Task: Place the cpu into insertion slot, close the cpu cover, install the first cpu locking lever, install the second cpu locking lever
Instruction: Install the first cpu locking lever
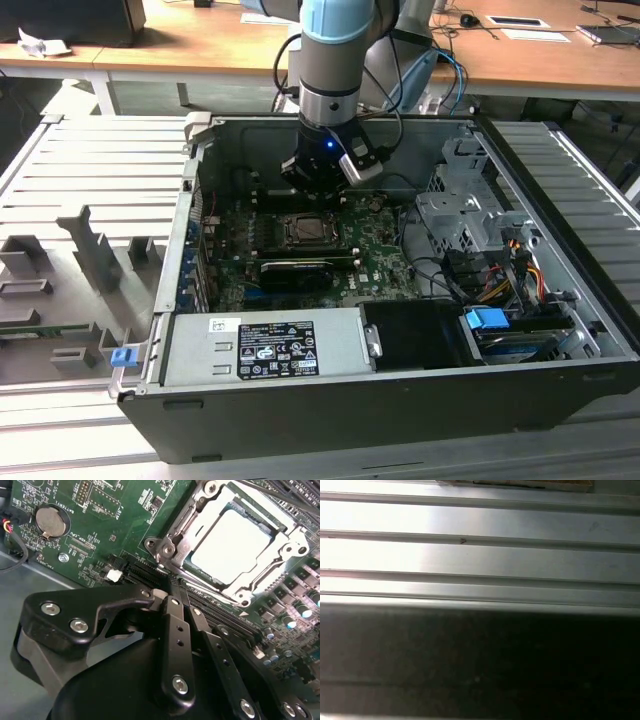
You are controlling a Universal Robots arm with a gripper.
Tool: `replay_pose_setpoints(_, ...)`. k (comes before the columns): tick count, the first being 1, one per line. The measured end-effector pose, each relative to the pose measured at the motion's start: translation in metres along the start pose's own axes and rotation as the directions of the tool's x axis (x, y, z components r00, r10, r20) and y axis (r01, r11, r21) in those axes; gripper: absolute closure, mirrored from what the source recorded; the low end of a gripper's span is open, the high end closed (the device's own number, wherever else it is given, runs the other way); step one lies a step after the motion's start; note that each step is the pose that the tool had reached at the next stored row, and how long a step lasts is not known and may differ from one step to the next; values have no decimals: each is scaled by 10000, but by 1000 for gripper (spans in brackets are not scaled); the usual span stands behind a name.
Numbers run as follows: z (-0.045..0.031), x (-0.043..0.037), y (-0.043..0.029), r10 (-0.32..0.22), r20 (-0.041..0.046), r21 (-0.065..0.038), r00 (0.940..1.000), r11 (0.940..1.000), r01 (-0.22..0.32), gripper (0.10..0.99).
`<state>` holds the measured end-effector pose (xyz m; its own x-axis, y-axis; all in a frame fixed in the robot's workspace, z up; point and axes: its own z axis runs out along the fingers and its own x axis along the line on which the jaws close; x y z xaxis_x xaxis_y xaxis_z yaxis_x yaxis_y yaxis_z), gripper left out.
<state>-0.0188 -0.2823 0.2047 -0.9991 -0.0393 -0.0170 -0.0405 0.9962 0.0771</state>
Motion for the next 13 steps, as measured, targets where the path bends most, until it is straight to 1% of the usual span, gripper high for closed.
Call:
replay_pose_setpoints(4, 7, -1, 2, -3, -5, 89, 10000, 10000, 3, 980)
replay_pose_setpoints(8, 18, -1, 1, -3, -5, 146, 10000, 9999, 3, 980)
replay_pose_setpoints(13, 7, -1, 2, -2, -6, 152, 10000, 9999, 2, 980)
